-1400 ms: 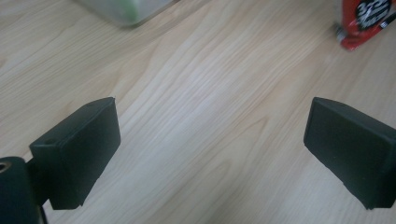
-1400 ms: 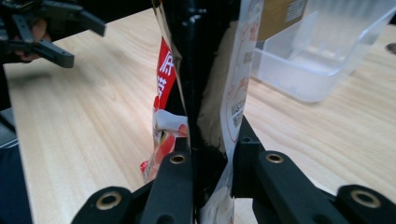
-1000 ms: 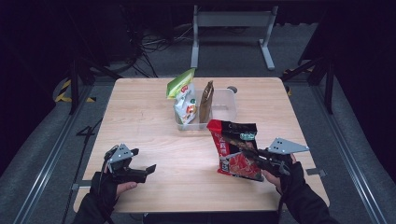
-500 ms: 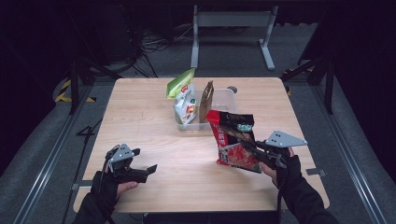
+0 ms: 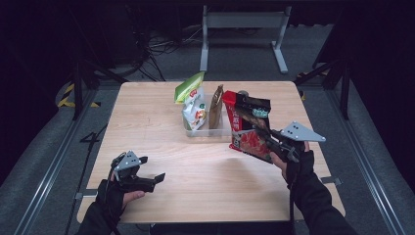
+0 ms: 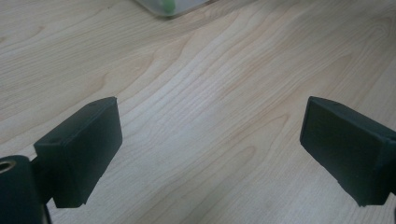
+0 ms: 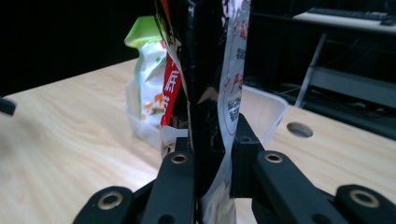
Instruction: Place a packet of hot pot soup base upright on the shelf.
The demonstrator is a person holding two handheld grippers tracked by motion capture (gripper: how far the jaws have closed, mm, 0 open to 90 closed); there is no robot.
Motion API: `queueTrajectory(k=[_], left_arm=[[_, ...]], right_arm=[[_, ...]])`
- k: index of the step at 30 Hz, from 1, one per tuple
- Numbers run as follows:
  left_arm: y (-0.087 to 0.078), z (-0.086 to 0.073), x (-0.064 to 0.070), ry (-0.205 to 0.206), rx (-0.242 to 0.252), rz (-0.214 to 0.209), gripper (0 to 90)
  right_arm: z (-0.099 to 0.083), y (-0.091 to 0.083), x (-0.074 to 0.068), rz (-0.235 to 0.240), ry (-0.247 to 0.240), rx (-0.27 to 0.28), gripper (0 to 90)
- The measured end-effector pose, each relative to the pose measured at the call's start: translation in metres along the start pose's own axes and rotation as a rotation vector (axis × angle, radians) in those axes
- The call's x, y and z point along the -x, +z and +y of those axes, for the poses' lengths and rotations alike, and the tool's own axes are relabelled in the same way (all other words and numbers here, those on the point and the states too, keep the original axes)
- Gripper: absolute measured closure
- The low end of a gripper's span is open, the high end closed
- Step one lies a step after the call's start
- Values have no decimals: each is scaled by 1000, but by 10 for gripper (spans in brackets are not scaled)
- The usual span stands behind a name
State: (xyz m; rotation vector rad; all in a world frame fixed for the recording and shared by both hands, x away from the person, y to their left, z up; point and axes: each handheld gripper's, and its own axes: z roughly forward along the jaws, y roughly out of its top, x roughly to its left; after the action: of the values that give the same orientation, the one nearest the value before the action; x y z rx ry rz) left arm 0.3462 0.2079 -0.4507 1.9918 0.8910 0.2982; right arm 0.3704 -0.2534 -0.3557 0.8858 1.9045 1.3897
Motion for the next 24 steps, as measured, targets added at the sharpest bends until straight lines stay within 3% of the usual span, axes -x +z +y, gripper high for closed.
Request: queueTrajectory(k=[10, 24], left_arm=[[1, -2, 1, 3, -6, -11, 61], [3, -2, 2, -4, -2, -38, 61]], right_arm=[[14, 35, 4, -111, -22, 40, 822], [28, 80, 6, -215, 10, 71, 822]])
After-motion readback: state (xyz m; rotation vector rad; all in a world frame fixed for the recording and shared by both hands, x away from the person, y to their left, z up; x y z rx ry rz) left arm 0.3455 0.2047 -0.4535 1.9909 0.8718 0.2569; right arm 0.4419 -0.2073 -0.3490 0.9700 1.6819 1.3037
